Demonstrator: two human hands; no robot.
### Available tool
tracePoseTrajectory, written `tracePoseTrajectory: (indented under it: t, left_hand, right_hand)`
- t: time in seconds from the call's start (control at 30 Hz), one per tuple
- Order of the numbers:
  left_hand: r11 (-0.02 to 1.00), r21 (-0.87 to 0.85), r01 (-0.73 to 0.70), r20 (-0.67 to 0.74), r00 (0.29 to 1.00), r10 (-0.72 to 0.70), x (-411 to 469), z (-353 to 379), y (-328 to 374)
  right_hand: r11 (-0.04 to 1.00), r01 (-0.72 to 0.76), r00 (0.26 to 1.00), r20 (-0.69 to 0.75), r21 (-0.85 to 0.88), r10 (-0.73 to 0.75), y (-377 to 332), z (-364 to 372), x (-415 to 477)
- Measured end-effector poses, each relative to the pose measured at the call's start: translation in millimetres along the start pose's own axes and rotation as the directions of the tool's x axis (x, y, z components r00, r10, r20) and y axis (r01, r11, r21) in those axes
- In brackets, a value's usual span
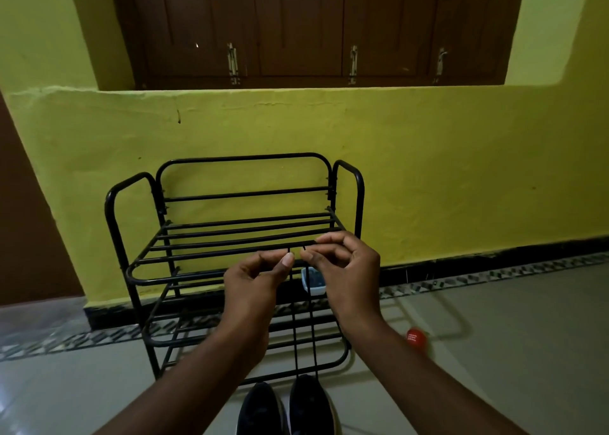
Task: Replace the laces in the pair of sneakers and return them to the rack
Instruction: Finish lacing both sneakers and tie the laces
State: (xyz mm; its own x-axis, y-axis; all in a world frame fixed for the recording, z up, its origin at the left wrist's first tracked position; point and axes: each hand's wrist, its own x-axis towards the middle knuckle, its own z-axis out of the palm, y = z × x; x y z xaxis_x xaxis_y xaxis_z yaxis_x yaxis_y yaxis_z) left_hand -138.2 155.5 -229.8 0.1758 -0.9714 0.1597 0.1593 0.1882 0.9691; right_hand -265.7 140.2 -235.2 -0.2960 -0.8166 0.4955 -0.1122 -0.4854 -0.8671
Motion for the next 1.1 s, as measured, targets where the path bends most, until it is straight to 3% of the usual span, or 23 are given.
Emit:
tracePoseTrajectory:
  t: [0.53,0.83,1.1]
  left_hand:
    - [0.997,0.077,-0.003,0.013,1.000,0.002,15.0,-7.1,-18.2]
    - [0.939,0.343,-0.031,0.005,1.000,0.031,53.0,-30.2,-108.3]
    - [0.740,0.672,0.033,0.059,0.993,-0.098,70.2,-53.7,-226.7]
  right_hand:
    - [1.000,-0.015,1.000,-0.004,0.009,0.015,19.5,-2.2,0.2]
    - [0.989,-0.147,0.984,0.096,-0.015,0.148,106.0,-11.9,-5.4]
    - [0.925,-0.320,0.927,0.134,-0.205,0.350,224.6,-21.9,-37.4]
